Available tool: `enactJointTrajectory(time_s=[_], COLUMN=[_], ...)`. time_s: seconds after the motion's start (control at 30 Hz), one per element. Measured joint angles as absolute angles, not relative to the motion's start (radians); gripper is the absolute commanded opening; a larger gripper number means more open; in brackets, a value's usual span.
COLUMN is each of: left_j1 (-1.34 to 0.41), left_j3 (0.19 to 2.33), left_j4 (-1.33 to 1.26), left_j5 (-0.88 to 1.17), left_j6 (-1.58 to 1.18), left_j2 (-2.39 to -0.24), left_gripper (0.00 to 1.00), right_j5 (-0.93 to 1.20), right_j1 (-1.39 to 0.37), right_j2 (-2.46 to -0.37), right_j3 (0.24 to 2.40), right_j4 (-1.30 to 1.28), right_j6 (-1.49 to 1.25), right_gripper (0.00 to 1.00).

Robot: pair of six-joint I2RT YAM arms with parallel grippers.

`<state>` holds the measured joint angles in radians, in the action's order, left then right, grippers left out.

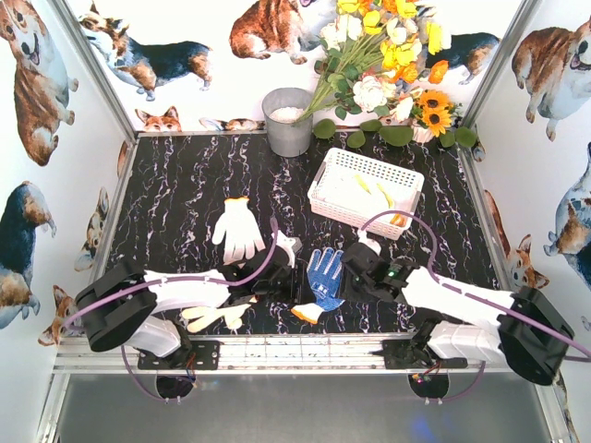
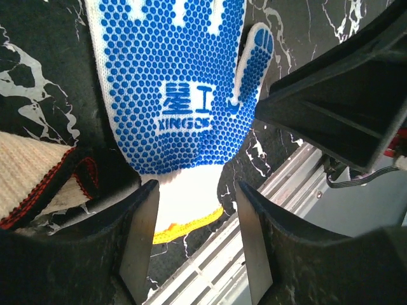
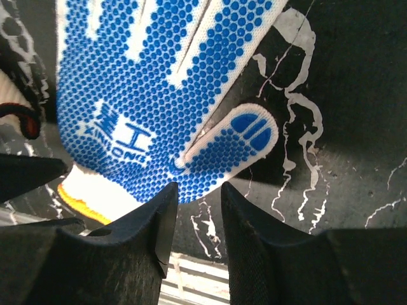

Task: Put the gloves into the storage basket
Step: Adjust the glove at the center of the board.

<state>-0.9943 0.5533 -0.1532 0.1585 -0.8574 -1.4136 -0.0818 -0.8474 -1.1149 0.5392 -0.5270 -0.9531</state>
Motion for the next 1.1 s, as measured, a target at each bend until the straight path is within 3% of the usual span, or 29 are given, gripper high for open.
enactJointTrajectory(time_s=[0.3, 0.63, 0.9, 1.1], left_j1=[-1.003, -1.005, -1.018, -1.017], left_j3=[0.556, 0.556, 0.556, 0.572], left_j4=[-0.155, -0.336, -0.472, -0.320], left_j5=[0.143, 0.188, 0.198, 0.132], left_j6=[-0.863, -0.916, -0.962, -0.915], left_j2=[-1.446, -1.568, -1.605, -1.437], left_gripper=[0.37, 0.39, 0.58, 0.85], right_j5=[-0.088, -0.108, -0.081, 0.028], right_j1=[-0.840, -0.738, -0.665, -0.665], right_j2=[-1.217, -1.246, -1.204, -1.058], right_j3=[0.542, 0.543, 0.555, 0.555], right_j4=[-0.471, -0.384, -0.435, -0.464], right_j6=[-0.948, -0.884, -0.798, -0.793], right_gripper=[0.30, 0.29, 0.46, 0.48])
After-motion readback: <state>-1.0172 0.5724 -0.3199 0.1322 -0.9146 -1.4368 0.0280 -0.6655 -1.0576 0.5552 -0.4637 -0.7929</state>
